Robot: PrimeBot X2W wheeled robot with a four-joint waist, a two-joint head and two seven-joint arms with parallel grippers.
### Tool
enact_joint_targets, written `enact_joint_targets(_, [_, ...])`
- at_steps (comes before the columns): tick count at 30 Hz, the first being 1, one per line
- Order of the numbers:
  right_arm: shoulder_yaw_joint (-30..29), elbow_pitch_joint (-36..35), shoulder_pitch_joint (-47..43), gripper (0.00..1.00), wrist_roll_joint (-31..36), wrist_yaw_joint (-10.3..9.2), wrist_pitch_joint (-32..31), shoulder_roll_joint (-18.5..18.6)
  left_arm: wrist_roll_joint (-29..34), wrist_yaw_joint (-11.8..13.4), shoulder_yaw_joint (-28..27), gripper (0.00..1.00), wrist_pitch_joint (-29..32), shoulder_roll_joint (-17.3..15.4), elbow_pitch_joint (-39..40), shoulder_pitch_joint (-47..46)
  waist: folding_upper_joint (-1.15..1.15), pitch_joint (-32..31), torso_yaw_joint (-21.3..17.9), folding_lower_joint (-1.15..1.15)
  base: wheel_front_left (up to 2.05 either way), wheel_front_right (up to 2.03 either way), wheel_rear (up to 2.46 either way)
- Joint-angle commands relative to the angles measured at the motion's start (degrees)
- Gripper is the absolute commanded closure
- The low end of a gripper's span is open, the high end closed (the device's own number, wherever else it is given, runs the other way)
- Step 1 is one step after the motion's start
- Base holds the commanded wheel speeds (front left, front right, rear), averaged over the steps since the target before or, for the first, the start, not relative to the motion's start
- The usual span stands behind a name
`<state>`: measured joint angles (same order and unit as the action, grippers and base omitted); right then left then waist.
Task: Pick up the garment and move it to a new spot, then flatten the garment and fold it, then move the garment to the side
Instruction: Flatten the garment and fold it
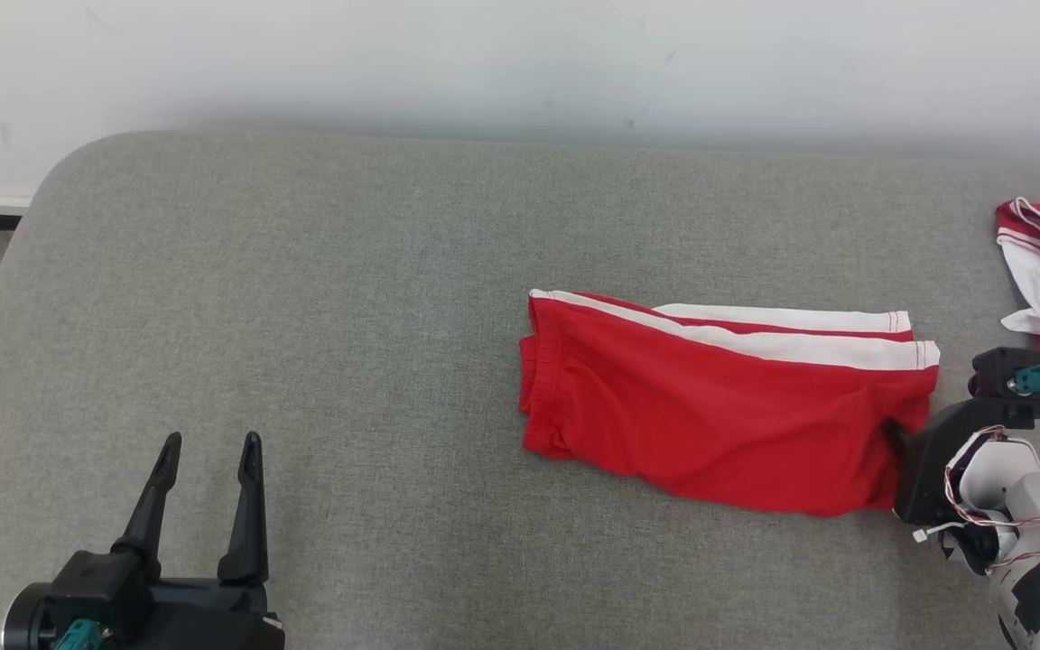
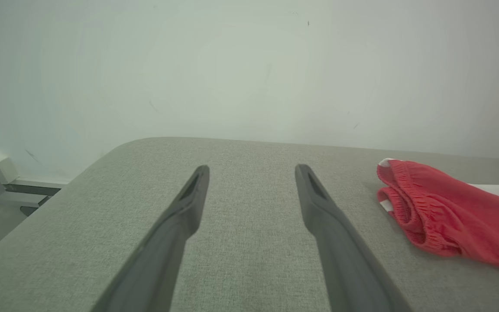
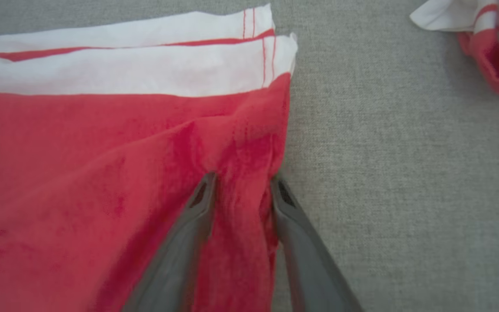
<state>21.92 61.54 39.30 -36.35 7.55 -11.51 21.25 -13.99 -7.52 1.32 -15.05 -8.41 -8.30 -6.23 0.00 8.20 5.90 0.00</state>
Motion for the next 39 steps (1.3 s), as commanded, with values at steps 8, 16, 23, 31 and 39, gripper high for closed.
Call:
enact_joint_targets(8, [1.2, 0.5, 1.1, 1.0, 2.0, -0.16, 1.2, 5.0, 0.4, 0.1, -0.3, 0.0, -0.2, -0.1, -0.3, 0.2, 0.0, -1.2, -0.6, 0.0, 0.0, 0.0, 0.0])
enact_joint_targets(16, [3.0, -3.6, 2.2, 1.0, 2.6, -0.16, 2.1, 6.0, 0.5, 0.1, -0.7, 0.0, -0.2, 0.5, -0.5, 1.5, 0.0, -2.1, -1.4, 0.0, 0.0, 0.0, 0.0])
enact_joint_targets(23, [5.8, -12.8, 0.5, 1.0, 1.0, -0.16, 1.5, 3.6, 0.3, 0.1, -1.0, 0.0, -0.2, 0.7, -0.6, 2.2, 0.0, -3.1, -2.6, 0.0, 0.0, 0.0, 0.0])
enact_joint_targets(31, [7.7, -23.5, -1.8, 1.0, -1.8, -0.15, -1.7, -0.4, 0.4, 0.1, -0.3, 0.0, -0.2, 1.3, -0.4, 1.7, 0.0, -2.9, -2.8, 0.0, 0.0, 0.0, 0.0])
enact_joint_targets(39, [6.2, -26.6, -1.1, 1.0, -0.5, -0.15, -3.9, -6.1, -0.3, 0.1, 1.2, 0.0, -0.2, 1.7, -1.1, 0.0, 0.0, -1.6, -1.2, 0.0, 0.0, 0.0, 0.0])
